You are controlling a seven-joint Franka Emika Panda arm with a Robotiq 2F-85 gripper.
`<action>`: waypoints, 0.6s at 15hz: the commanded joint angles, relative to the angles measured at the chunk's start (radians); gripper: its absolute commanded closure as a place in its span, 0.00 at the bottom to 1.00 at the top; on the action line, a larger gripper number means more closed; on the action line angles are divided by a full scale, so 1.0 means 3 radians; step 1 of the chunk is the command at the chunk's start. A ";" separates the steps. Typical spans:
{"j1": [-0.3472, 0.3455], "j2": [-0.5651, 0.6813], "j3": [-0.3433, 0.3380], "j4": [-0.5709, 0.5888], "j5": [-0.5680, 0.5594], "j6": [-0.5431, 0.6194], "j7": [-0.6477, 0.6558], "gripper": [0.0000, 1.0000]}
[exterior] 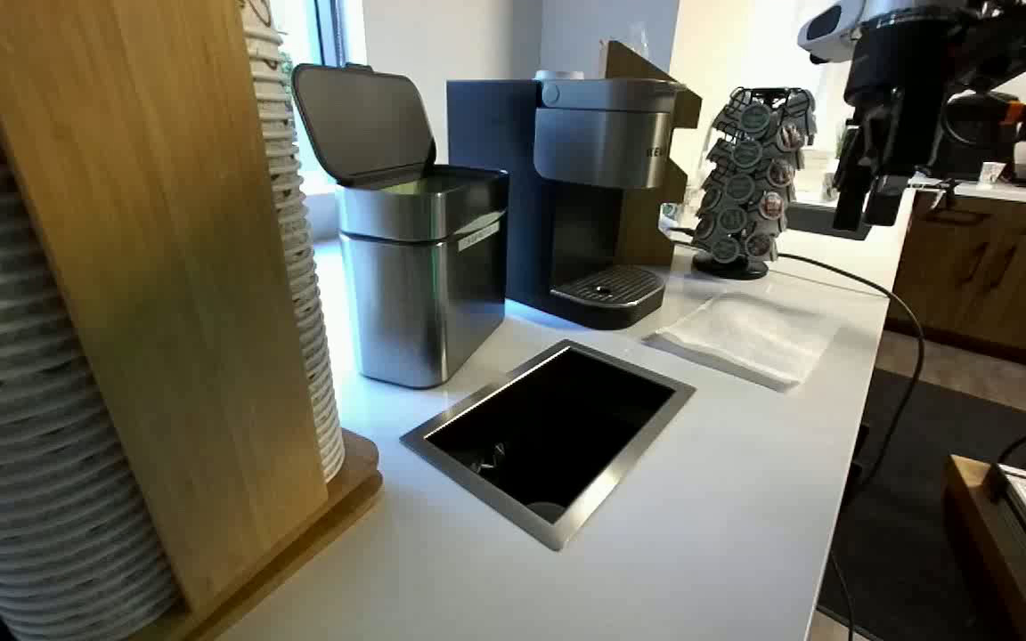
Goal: Pick up the paper towel and place it in the sink
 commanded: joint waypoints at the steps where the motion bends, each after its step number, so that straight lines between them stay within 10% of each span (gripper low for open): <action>1: -0.0084 0.0017 0.0072 0.0006 0.0044 -0.0008 -0.0042 0.00; 9: -0.0338 0.0327 0.0183 -0.0110 -0.0174 0.0675 0.0400 0.00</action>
